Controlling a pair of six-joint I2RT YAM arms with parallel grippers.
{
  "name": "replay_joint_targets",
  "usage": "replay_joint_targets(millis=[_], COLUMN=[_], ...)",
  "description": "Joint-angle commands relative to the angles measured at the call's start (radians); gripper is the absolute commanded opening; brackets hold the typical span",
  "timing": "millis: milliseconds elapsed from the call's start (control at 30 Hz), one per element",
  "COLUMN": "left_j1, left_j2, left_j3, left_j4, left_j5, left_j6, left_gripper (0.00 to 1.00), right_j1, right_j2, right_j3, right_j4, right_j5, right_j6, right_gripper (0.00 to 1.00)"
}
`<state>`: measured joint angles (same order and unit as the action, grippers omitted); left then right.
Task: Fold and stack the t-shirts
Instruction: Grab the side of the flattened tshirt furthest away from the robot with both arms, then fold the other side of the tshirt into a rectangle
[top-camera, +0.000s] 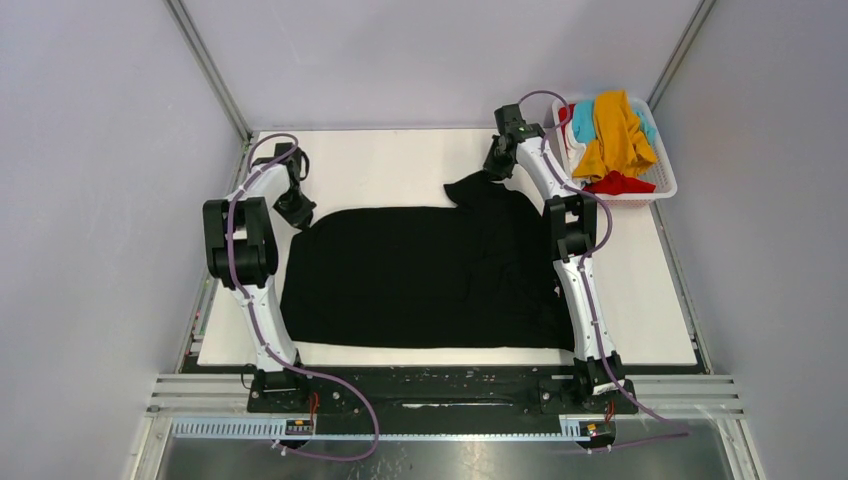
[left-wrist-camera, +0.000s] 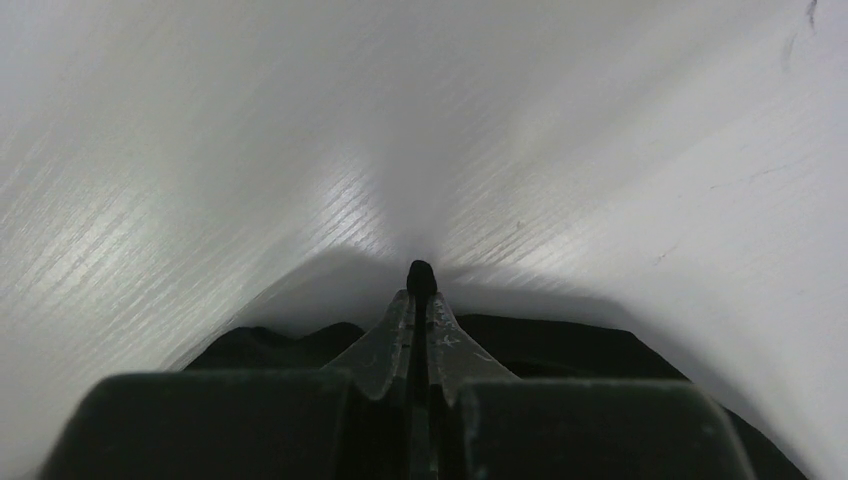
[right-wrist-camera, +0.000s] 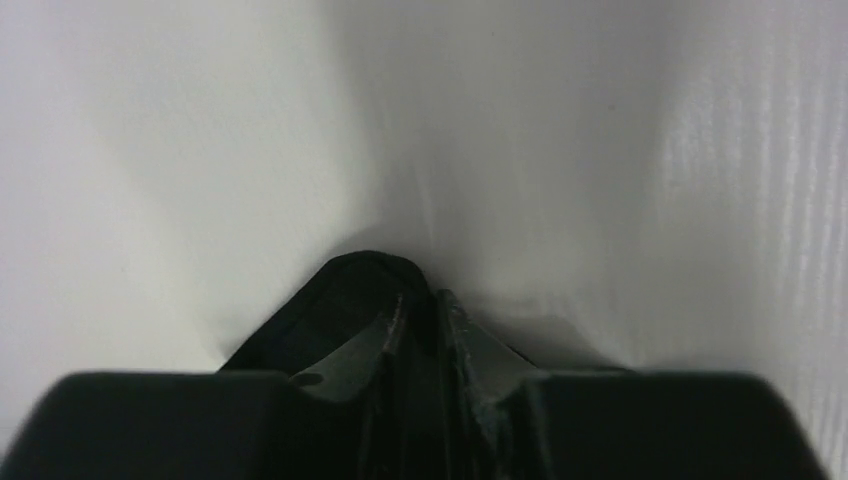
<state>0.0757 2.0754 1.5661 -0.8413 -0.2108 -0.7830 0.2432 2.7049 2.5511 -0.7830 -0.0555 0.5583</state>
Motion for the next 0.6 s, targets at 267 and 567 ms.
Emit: replay_joint_targets(millis=[267, 567], left_j1=[0.002, 0.003], left_j2=[-0.053, -0.105], left_j3=[0.076, 0.041], left_j4=[0.023, 0.037], left_j5=[0.011, 0.042], left_j6=[0.037, 0.038], left_gripper=[0.00, 0.00], right_j1=[0.007, 0.036], right_j2=[-0.166, -0.430], right_j3=[-0.048, -0.361], right_j4=[0.098, 0.131], right_j5=[-0.021, -0.187], right_j6=[-0.294, -0.544], right_gripper=[0.00, 0.00])
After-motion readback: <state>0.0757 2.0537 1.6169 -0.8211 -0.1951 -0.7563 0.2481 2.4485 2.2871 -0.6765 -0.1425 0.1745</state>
